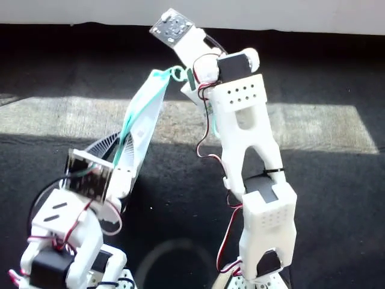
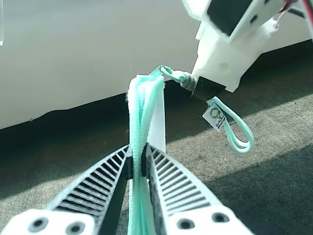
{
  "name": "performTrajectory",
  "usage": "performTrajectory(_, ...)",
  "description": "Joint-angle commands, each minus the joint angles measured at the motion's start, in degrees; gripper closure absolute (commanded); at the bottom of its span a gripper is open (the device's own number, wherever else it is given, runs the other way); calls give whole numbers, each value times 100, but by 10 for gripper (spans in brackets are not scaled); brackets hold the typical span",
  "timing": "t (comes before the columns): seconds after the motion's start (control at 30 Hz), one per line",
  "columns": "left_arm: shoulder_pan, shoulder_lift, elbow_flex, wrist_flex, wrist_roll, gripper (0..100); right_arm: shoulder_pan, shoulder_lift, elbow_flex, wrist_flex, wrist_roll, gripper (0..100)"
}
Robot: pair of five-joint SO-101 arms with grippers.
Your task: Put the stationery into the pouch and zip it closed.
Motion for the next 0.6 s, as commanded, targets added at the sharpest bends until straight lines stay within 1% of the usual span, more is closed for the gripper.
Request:
performTrajectory(0.0, -92, 778, -593, -448, -9, 990, -136, -66, -936, 268, -9, 775)
performTrajectory(0.03, -92, 1024, -769, -554, -9, 990, -145, -66, -1244, 330, -70, 775)
performTrajectory(0.13, -92, 1886, -1437, -738, -35, 990, -101, -66, -2299, 435, -738, 775)
performTrajectory(0.23, -127, 2774, -2229, -738, -448, 990, 101, -66, -3275, 523, -1354, 775)
performTrajectory(0.33, -444, 3635, -3125, -738, -870, 990, 470, -66, -3916, 541, -1855, 775)
performTrajectory(0.47, -936, 4760, -4479, -730, -1231, 990, 1156, -66, -4022, 549, -2092, 775)
performTrajectory(0.57, -1068, 5613, -5323, -659, -1820, 990, 1622, -66, -4040, 549, -2092, 775)
